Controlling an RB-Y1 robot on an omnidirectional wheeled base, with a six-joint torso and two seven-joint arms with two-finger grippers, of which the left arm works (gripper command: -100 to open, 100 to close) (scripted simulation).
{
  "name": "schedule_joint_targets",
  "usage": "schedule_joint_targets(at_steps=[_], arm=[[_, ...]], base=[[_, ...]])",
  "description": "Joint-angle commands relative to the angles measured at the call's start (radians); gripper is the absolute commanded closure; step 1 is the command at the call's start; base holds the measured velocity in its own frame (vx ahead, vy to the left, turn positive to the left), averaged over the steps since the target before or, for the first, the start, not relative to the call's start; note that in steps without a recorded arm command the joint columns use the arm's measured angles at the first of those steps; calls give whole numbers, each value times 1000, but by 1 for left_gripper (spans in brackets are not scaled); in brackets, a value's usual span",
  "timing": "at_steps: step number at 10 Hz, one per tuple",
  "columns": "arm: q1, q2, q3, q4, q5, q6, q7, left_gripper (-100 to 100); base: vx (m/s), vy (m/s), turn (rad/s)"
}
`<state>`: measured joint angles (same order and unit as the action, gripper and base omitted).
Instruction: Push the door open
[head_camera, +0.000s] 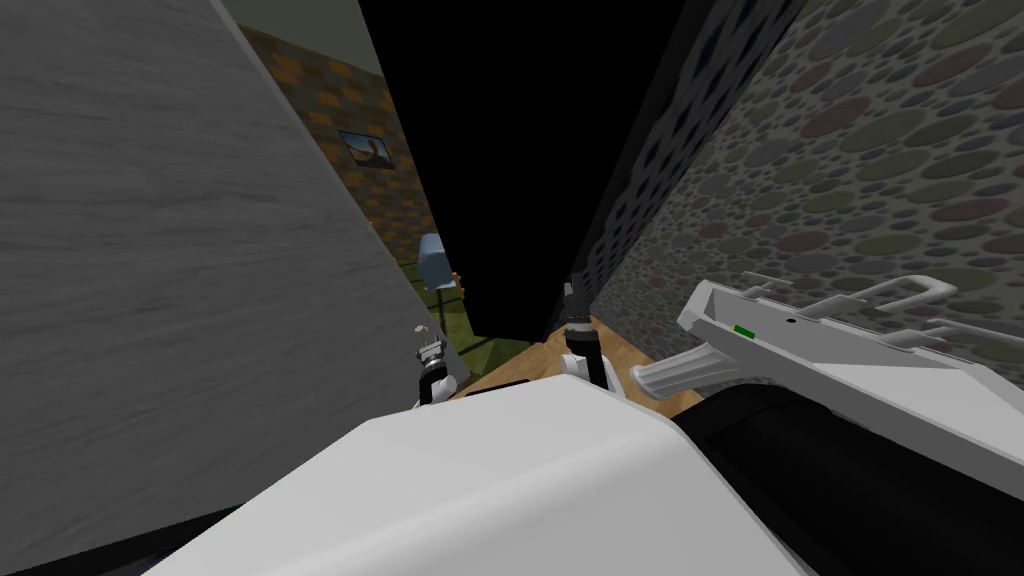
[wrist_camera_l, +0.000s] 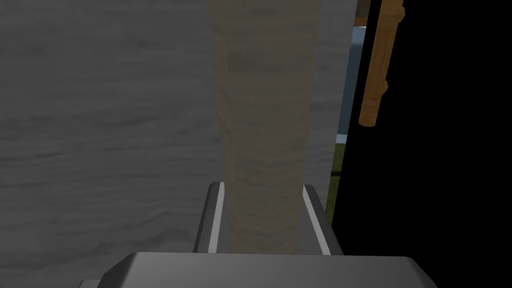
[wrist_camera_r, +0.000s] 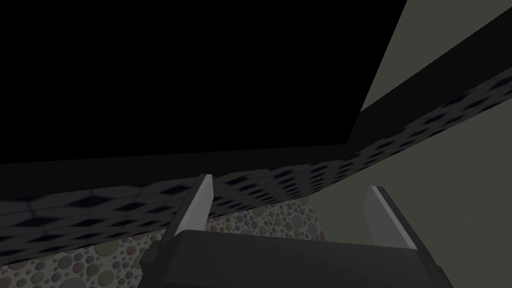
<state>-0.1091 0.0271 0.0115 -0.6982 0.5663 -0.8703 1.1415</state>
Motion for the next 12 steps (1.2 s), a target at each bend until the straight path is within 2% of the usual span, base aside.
schedule_joint_targets(at_steps=[1, 2, 4, 5, 7, 8, 11, 12], arm=[[-2, 16, 37, 0, 17, -20, -8, 100], [-2, 18, 49, -2, 23, -24, -13, 100], [-2, 18, 49, -2, 23, -24, -13, 100], [-1, 20, 77, -5, 37, -31, -25, 100], [0, 22, 105, -8, 52, -38, -36, 100], [0, 22, 105, -8, 52, -38, -36, 100], [1, 22, 149, -12, 74, -49, -54, 100], [1, 22, 149, -12, 74, -49, -54, 100]], base=[[84, 24, -97], [100, 24, -106], [52, 15, -7], [61, 12, -112], [106, 40, -104], [79, 32, 8], [73, 24, -76], [66, 24, -25]])
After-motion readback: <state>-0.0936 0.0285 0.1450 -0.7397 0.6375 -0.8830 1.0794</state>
